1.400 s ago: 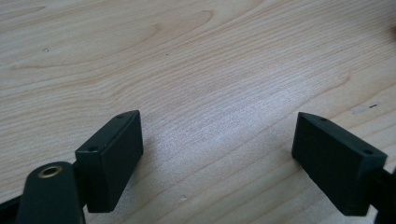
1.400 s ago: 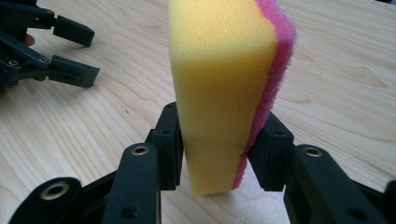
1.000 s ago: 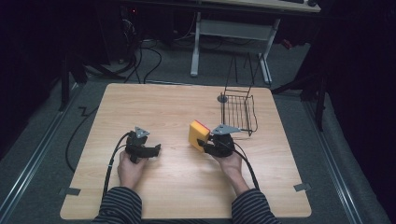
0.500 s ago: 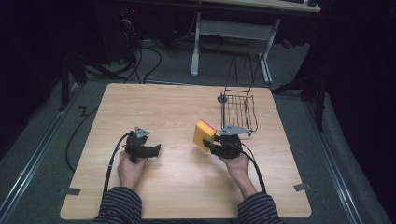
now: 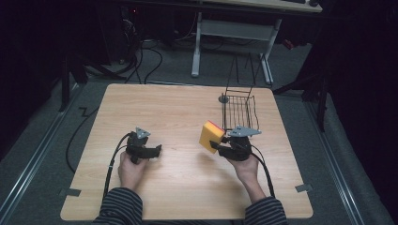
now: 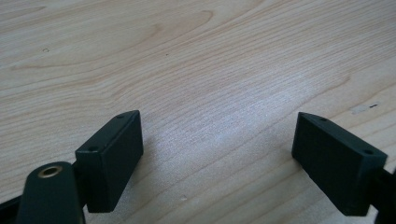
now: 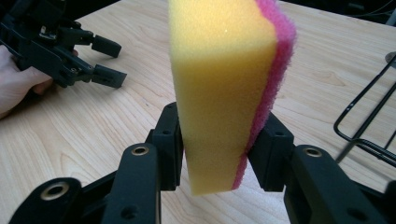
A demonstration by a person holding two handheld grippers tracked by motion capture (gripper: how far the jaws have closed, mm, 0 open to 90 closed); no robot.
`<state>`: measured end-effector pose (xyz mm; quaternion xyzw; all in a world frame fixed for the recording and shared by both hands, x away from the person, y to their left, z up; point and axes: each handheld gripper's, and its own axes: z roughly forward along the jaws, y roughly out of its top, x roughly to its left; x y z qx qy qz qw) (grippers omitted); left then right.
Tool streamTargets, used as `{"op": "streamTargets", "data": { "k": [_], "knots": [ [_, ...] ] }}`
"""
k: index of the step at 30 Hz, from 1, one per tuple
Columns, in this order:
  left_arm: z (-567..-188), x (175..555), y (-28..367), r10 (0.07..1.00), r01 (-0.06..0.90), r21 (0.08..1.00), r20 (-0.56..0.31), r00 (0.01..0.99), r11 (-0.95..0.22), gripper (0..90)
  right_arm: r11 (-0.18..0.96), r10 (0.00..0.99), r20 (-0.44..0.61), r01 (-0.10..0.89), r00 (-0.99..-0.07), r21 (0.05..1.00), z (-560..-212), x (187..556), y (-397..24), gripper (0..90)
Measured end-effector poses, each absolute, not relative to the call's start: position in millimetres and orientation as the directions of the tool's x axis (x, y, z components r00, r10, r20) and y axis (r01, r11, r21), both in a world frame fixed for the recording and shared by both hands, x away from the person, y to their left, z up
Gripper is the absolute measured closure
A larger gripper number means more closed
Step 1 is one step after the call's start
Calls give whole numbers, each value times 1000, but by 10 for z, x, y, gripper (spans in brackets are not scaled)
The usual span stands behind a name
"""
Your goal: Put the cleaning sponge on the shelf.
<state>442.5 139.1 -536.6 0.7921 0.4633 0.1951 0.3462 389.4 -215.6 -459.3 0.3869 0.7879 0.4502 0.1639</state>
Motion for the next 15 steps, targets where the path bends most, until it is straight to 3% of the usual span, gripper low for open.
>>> {"op": "streamTargets", "data": {
  "k": [15],
  "knots": [
    [-5366, 4425, 1390, 869, 599, 730, -11, 494, -331, 171, 258, 782, 86, 445, -618, 858, -4479, 3747, -2421, 601]
  ]
}}
